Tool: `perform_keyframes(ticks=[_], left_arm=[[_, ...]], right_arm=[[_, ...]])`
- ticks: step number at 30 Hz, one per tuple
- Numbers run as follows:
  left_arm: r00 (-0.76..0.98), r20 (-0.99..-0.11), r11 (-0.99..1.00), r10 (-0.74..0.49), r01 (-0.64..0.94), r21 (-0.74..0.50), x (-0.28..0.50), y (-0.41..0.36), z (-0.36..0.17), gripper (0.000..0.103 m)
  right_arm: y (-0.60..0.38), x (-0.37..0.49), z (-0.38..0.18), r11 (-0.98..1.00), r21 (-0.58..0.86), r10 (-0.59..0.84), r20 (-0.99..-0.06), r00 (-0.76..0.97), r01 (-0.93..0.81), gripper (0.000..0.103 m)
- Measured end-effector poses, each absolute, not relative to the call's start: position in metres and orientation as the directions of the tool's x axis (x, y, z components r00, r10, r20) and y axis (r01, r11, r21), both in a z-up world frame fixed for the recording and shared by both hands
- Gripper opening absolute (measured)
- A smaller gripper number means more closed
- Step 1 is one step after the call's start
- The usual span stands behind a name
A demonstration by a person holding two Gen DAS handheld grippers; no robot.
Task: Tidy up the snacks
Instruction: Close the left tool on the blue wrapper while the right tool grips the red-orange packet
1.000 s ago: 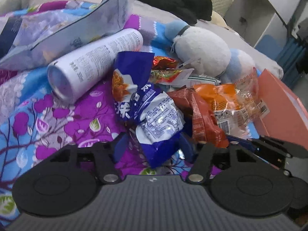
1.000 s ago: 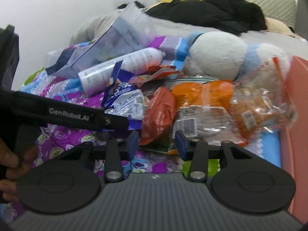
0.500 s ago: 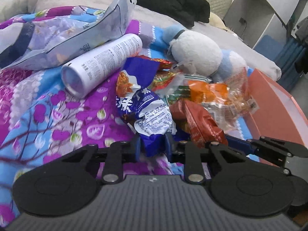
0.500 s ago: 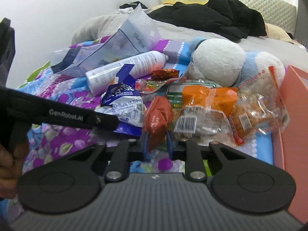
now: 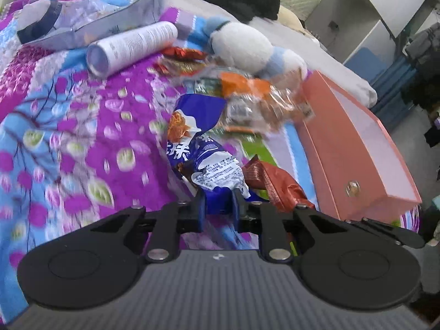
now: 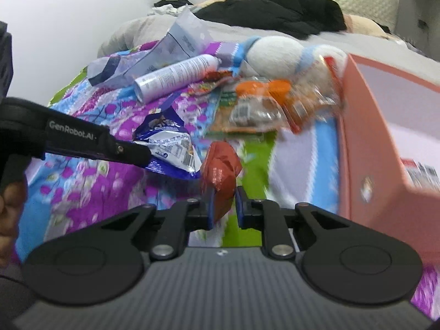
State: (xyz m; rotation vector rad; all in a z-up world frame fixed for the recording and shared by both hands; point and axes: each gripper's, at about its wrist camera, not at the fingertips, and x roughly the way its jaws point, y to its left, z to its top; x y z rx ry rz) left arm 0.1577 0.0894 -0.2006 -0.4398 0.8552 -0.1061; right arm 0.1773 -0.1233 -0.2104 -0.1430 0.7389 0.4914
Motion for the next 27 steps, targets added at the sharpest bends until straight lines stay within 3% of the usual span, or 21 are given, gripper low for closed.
perform_keyframes(ticks=[9,15,18,20,22,23,24,25,27], left_arm=[[0.589,-0.757,0.910,-0.284,-0.082,-0.406,0.104,0.062,-0.200,0.020],[0.571,-0.782,0.926,-0.249,-0.096,-0.365,0.090,0.065,-0.195,0.020],[0.586,-0.783,0.942,-0.210,-0.092,-0.322,0.088,0.066,-0.190,0.021],[0.587,-0.787,0.947,-0.189,-0.104,-0.305,0.089,0.068,-0.188,0.021],[0.565,-0.804,0.946,-0.185,-0.120,-0.302,0.093,0.071,-0.187,0.021],[0.546,-0.815,0.944,-0.194,-0.122,-0.306,0.094,0.073,-0.187,0.024],[0.540,-0.817,0.941,-0.200,-0.126,-0.314,0.095,0.075,-0.187,0.035],[0.538,-0.819,0.939,-0.201,-0.131,-0.317,0.094,0.077,-0.186,0.056],[0.547,-0.815,0.940,-0.190,-0.138,-0.312,0.092,0.079,-0.183,0.080]], right_arm=[[-0.150,0.124,-0.207,0.902,0.064,0.344,-0.705,0.621,-0.427,0.019],[-0.159,0.109,-0.207,0.920,0.124,0.339,-0.726,0.598,-0.371,0.021],[-0.155,0.103,-0.206,0.920,0.080,0.316,-0.727,0.609,-0.383,0.021],[-0.154,0.103,-0.206,0.921,0.065,0.308,-0.725,0.615,-0.385,0.034],[-0.156,0.103,-0.203,0.925,0.065,0.304,-0.717,0.628,-0.374,0.072],[-0.157,0.103,-0.203,0.926,0.063,0.303,-0.710,0.636,-0.372,0.079],[-0.158,0.102,-0.201,0.927,0.062,0.304,-0.702,0.645,-0.370,0.088],[-0.159,0.101,-0.200,0.928,0.062,0.306,-0.693,0.653,-0.368,0.088],[-0.159,0.101,-0.199,0.927,0.062,0.310,-0.680,0.664,-0.370,0.089]])
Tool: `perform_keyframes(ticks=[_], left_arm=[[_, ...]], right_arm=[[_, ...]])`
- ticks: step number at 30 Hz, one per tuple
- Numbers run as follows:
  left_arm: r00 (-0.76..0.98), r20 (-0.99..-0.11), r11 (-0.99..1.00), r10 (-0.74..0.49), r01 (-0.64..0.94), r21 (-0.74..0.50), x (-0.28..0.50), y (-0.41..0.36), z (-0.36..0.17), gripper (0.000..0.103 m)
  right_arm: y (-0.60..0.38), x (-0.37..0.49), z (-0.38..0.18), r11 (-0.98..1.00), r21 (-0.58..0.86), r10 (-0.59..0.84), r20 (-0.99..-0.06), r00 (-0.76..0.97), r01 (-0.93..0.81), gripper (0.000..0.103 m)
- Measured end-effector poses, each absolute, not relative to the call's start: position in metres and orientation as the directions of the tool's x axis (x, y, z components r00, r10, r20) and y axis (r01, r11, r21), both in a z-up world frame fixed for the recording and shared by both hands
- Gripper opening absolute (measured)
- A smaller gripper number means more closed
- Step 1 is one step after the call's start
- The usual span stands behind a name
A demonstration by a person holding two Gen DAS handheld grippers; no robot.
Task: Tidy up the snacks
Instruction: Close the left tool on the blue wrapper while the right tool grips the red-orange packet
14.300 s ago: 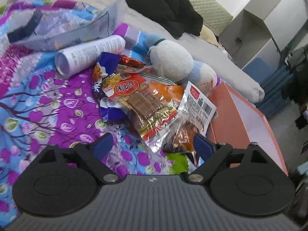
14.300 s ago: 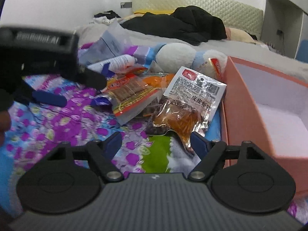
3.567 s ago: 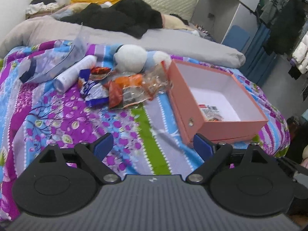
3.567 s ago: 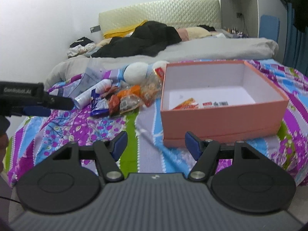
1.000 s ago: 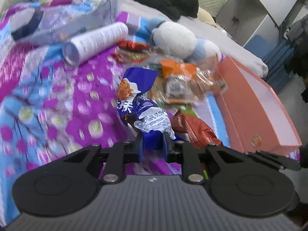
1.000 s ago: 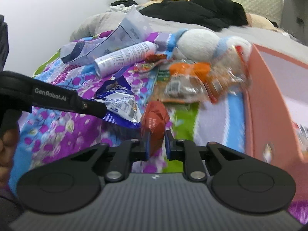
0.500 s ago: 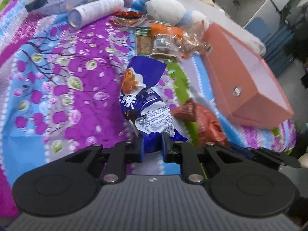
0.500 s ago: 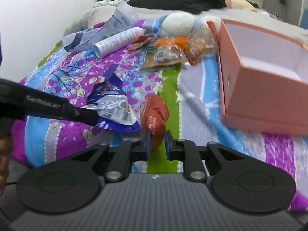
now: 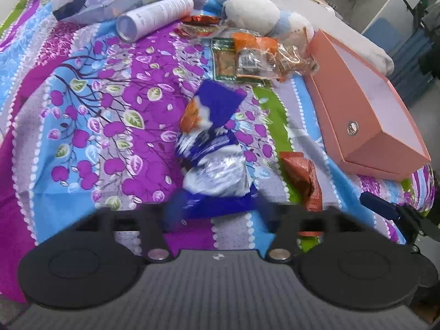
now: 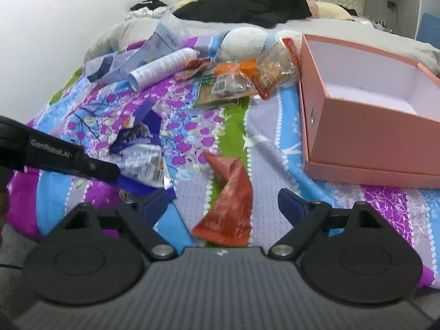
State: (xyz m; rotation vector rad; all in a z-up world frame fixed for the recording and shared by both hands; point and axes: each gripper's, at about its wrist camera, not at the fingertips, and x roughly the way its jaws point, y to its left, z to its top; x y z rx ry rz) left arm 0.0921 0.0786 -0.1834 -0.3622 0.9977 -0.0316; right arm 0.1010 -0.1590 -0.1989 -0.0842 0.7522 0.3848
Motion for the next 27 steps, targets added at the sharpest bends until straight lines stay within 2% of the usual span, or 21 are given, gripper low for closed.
perform_keyframes(ticks=[1,4,10,19,25,26,27], left_arm=[[0.559,-0.809,0.941,-0.185,-0.137,-0.310,0.091,0.079,-0.181,0.085],[0.559,-0.811,0.941,-0.174,-0.147,-0.303,0.092,0.081,-0.180,0.091],[0.542,-0.828,0.946,-0.144,-0.170,-0.275,0.103,0.077,-0.186,0.092],[0.531,-0.833,0.934,-0.156,-0.195,-0.299,0.123,0.071,-0.197,0.092],[0.505,-0.858,0.955,-0.098,-0.195,-0.224,0.138,0.063,-0.211,0.092],[0.502,-0.860,0.956,-0.094,-0.196,-0.219,0.140,0.063,-0.214,0.092],[0.498,-0.863,0.957,-0.086,-0.199,-0.210,0.143,0.062,-0.217,0.092]], right_arm=[[-0.157,0.100,-0.199,0.928,0.043,0.300,-0.676,0.673,-0.370,0.089],[-0.154,0.100,-0.202,0.915,0.036,0.322,-0.665,0.674,-0.401,0.089],[-0.152,0.104,-0.209,0.923,0.101,0.339,-0.669,0.662,-0.371,0.089],[-0.146,0.108,-0.218,0.935,0.012,0.287,-0.613,0.736,-0.354,0.088],[-0.139,0.115,-0.234,0.920,-0.019,0.295,-0.624,0.724,-0.391,0.088],[-0.139,0.116,-0.236,0.920,-0.018,0.295,-0.626,0.722,-0.391,0.087],[-0.138,0.117,-0.239,0.922,-0.024,0.286,-0.629,0.723,-0.385,0.079]])
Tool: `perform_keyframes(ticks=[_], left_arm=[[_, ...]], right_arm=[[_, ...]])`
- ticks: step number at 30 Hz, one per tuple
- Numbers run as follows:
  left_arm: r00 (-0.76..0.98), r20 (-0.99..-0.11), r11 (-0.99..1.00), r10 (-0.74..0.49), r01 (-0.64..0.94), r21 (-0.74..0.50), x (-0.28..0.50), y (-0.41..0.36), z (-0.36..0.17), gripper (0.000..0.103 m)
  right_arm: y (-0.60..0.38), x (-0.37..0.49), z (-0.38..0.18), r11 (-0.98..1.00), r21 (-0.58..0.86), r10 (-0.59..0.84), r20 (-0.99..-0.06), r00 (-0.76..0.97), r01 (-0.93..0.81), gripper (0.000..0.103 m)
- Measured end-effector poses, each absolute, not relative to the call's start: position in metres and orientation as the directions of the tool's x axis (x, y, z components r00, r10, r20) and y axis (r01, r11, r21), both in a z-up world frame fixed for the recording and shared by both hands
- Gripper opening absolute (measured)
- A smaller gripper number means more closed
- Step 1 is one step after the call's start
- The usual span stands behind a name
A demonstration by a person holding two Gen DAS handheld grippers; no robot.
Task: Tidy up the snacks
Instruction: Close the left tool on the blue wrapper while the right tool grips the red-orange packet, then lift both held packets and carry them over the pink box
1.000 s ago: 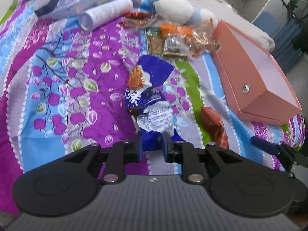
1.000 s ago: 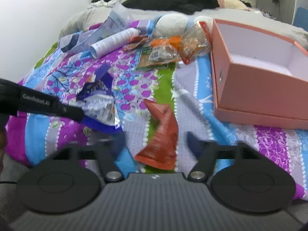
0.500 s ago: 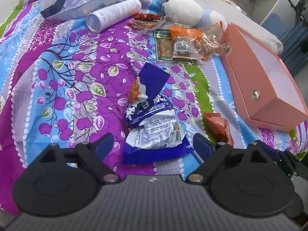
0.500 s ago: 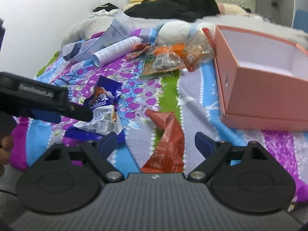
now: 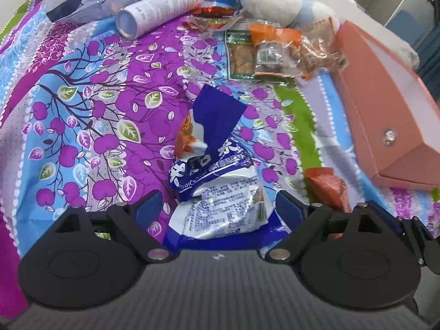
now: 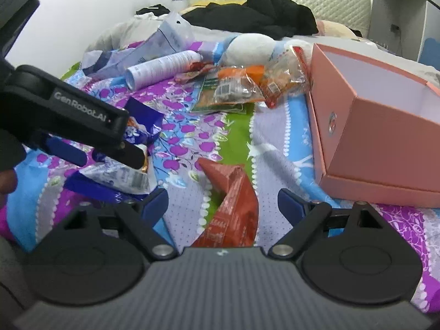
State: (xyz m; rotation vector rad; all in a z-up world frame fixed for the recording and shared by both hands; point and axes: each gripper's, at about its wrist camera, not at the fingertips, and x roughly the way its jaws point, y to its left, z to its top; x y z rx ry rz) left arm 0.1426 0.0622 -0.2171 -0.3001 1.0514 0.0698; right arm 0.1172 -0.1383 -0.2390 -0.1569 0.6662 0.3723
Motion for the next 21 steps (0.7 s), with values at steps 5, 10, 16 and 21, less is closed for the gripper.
perform_keyframes(ticks=[5,10,16,21], left_arm=[[0.488,-0.870,0.961,-0.069,-0.201,-0.189,0.154,0.058,-0.229,0.092],[0.485,-0.874,0.970,-0.045,-0.189,-0.155,0.163,0.051,-0.237,0.090],[0.507,-0.861,0.975,-0.042,-0.168,-0.146,0.163,0.050,-0.232,0.079],[0.529,-0.847,0.977,-0.051,-0.149,-0.152,0.156,0.050,-0.218,0.069]], right_arm=[[-0.141,0.128,-0.249,0.931,0.011,0.276,-0.671,0.688,-0.364,0.073],[-0.145,0.138,-0.258,0.944,0.026,0.250,-0.706,0.663,-0.328,0.049],[-0.142,0.139,-0.254,0.934,0.026,0.268,-0.710,0.651,-0.356,0.039],[-0.149,0.138,-0.245,0.940,0.046,0.270,-0.707,0.654,-0.338,0.038]])
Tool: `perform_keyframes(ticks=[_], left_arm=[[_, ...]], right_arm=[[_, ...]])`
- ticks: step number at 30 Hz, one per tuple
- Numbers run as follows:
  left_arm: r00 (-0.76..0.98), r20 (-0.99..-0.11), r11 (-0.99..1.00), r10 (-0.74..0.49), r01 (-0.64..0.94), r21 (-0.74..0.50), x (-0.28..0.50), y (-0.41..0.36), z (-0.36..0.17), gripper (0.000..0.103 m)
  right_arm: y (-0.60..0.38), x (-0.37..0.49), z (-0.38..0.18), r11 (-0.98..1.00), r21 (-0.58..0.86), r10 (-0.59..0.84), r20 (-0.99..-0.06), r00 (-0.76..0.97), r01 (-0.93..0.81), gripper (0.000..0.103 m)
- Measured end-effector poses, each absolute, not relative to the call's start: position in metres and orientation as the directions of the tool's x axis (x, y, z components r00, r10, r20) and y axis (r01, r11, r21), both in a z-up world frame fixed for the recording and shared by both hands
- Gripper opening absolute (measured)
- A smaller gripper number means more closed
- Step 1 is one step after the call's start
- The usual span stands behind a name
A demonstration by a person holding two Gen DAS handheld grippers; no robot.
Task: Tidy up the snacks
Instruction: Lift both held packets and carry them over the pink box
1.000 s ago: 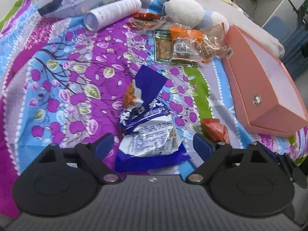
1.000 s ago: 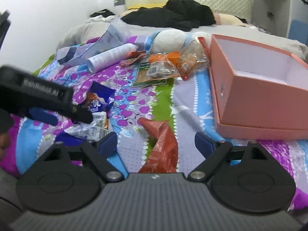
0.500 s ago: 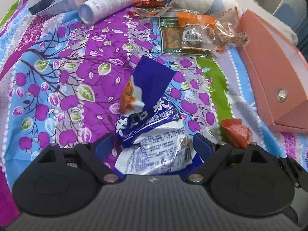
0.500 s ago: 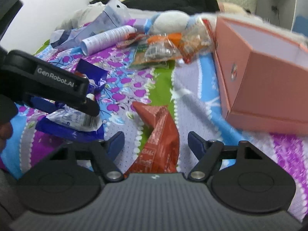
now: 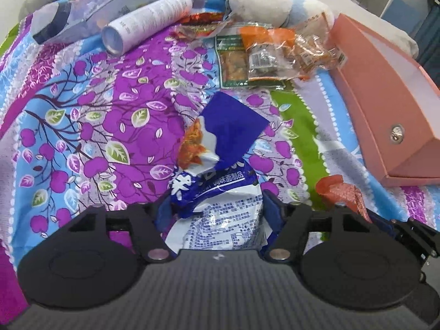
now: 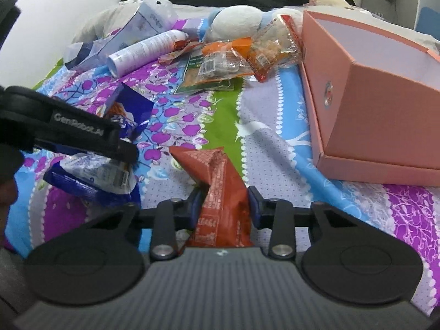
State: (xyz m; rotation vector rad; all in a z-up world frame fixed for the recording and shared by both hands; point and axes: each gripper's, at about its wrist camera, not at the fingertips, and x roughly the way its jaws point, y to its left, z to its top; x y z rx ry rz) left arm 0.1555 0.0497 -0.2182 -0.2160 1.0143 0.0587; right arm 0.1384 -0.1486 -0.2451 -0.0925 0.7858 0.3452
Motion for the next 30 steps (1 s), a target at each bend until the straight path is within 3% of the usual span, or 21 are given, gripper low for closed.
perform_keyframes(ticks=[13,30], left_arm=[[0.573,-0.812,0.966,-0.108,-0.134,-0.223,0.136,0.049,-0.195,0.065],[0.683,-0.696,0.958,-0.220,0.016,-0.286,0.103,0.019,-0.102,0.065]], right_arm=[[-0.161,0.134,-0.217,0.952,0.060,0.261,-0.676,0.690,-0.301,0.038],[-0.190,0.104,-0.141,0.960,0.091,0.265,-0.593,0.760,-0.264,0.038]])
